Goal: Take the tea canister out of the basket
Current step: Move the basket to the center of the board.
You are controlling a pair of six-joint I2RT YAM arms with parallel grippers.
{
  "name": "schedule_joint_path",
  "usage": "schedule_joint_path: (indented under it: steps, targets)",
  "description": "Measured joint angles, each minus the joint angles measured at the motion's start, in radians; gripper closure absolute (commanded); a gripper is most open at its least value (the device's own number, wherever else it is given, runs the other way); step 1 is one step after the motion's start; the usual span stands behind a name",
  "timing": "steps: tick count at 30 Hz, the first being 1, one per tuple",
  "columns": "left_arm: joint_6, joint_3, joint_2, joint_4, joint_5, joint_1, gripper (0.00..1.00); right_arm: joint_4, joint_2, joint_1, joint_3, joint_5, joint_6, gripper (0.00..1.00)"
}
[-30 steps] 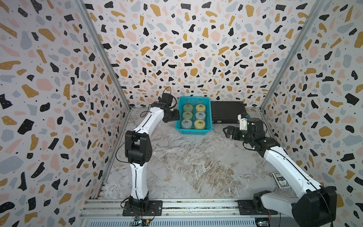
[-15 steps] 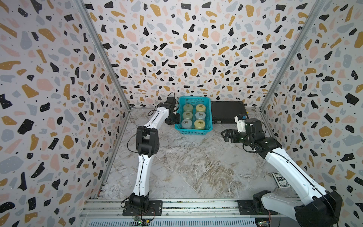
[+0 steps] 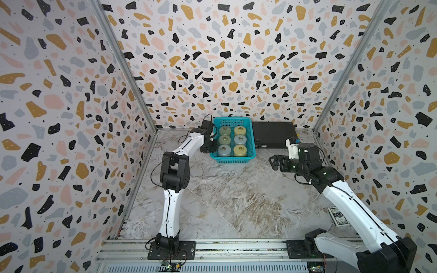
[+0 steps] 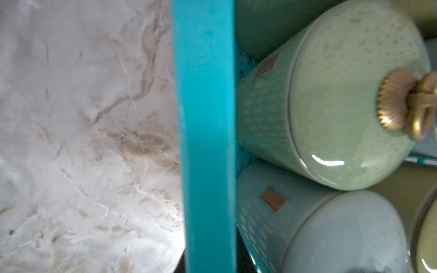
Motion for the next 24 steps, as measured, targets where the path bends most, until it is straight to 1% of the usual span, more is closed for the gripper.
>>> schedule_joint_path:
  steps: [9, 15, 19, 24]
  targets:
    - [-0.050, -0.288, -0.196, 0.071, -0.015, -0.018, 0.94, 0.021, 0.000, 0.000, -0.034, -0.006, 0.024, 0.01]
    - [-0.095, -0.467, -0.333, 0.094, -0.034, -0.062, 0.94, 0.029, 0.000, 0.000, -0.041, -0.013, 0.034, 0.01]
    - [-0.123, -0.550, -0.396, 0.105, -0.043, -0.106, 0.93, 0.029, -0.002, 0.002, -0.053, -0.019, 0.043, 0.01]
    - [-0.148, -0.585, -0.417, 0.104, -0.057, -0.177, 0.93, 0.028, -0.020, 0.004, -0.069, -0.027, 0.048, 0.01]
